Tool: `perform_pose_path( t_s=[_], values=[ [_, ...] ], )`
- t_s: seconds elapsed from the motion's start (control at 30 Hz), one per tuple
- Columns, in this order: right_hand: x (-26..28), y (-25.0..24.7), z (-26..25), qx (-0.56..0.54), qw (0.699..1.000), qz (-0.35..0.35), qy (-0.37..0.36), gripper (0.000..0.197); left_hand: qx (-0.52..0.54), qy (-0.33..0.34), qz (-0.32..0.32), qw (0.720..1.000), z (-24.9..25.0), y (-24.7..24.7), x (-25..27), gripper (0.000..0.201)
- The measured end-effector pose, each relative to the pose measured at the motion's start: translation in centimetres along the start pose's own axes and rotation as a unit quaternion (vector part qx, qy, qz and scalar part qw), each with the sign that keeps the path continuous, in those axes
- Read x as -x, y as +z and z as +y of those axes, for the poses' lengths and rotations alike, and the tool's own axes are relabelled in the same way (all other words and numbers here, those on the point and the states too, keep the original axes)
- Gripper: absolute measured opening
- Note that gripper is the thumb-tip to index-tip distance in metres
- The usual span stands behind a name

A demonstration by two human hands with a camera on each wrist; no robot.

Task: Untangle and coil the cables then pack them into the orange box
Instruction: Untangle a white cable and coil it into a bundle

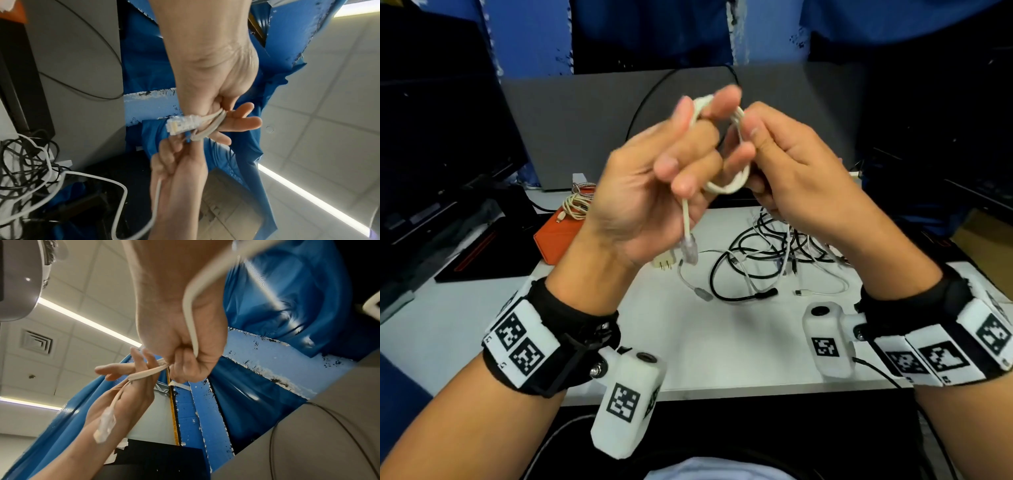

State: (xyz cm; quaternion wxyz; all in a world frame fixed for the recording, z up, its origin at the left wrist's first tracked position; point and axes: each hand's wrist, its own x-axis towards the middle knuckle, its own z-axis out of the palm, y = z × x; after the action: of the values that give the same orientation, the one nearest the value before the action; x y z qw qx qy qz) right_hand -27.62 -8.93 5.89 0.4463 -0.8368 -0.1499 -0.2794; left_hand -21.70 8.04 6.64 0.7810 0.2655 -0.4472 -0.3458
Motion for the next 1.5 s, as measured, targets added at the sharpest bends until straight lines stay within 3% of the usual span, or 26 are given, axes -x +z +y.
perform_pose_path(
  t_s=[0.13, 0.2, 0.23, 0.27, 0.37, 0.4, 0.43, 0.5, 0.57, 0.6, 0.8, 0.93, 1.03, 1.2, 1.33, 1.5],
  values=[
    [0.2, 0.2, 1.1, 0.167, 0.975, -0.140, 0.055, 0.027, 0.013, 0.117, 0.108, 0.987, 1.0, -1.0, -0.2, 0.046],
    [0.7, 0.5, 0.6, 0.186, 0.958, -0.209, 0.063, 0.028, -0.098, 0.145, 0.166, 0.971, 1.1, -1.7, -0.2, 0.039],
    [0.9, 0.6, 0.1, 0.188, 0.953, -0.230, 0.054, 0.025, -0.220, 0.151, 0.192, 0.944, 0.9, -1.6, -0.3, 0.035],
    [1.1, 0.7, -0.3, 0.191, 0.950, -0.243, 0.038, 0.020, -0.354, 0.146, 0.204, 0.901, 0.5, -1.8, -0.4, 0.035],
    [1.2, 0.2, -1.1, 0.211, 0.952, -0.220, -0.001, 0.027, -0.639, 0.057, 0.169, 0.748, -0.3, -2.6, -0.4, 0.029],
    [1.1, -0.1, -1.1, 0.208, 0.959, -0.190, -0.008, 0.025, -0.684, 0.012, 0.154, 0.713, -0.1, -2.6, -0.3, 0.030],
    [0.9, -0.5, -1.0, 0.187, 0.970, -0.154, -0.013, 0.021, -0.691, -0.038, 0.137, 0.709, 0.1, -2.7, -0.1, 0.031],
    [0.5, -1.0, -0.6, 0.106, 0.992, -0.069, -0.013, 0.018, -0.613, -0.113, 0.097, 0.776, 0.4, -2.3, 0.4, 0.029],
    [0.2, -1.0, -0.1, 0.043, 0.999, -0.005, -0.023, 0.020, -0.504, -0.134, 0.073, 0.850, 0.8, -1.8, 0.8, 0.031],
    [0.1, -0.8, 0.0, 0.029, 0.999, 0.010, -0.031, 0.020, -0.465, -0.131, 0.061, 0.874, 0.8, -2.0, 0.9, 0.034],
    [-0.1, 0.2, 0.8, 0.073, 0.996, 0.028, -0.051, 0.024, -0.337, -0.082, 0.027, 0.938, 0.5, -2.6, 0.5, 0.031],
    [-0.2, 0.7, 0.7, 0.090, 0.993, 0.046, -0.054, 0.028, -0.190, -0.076, -0.002, 0.979, -0.5, -2.7, 0.4, 0.031],
    [-0.1, 0.7, 0.3, 0.087, 0.993, 0.053, -0.054, 0.024, -0.090, -0.086, -0.025, 0.992, -1.4, -2.1, 0.3, 0.032],
    [0.4, 1.0, -0.2, 0.018, 0.997, 0.039, -0.064, 0.022, -0.070, -0.114, -0.014, 0.991, -1.2, -1.0, 0.4, 0.048],
    [0.1, 1.1, -0.4, -0.028, 0.995, 0.073, -0.069, 0.025, -0.021, -0.046, 0.007, 0.999, -2.0, 0.3, 0.2, 0.049],
    [-0.1, 1.0, -0.3, -0.071, 0.987, 0.083, -0.115, 0.025, 0.023, -0.011, 0.009, 1.000, -2.2, 0.9, 0.4, 0.047]
  ],
)
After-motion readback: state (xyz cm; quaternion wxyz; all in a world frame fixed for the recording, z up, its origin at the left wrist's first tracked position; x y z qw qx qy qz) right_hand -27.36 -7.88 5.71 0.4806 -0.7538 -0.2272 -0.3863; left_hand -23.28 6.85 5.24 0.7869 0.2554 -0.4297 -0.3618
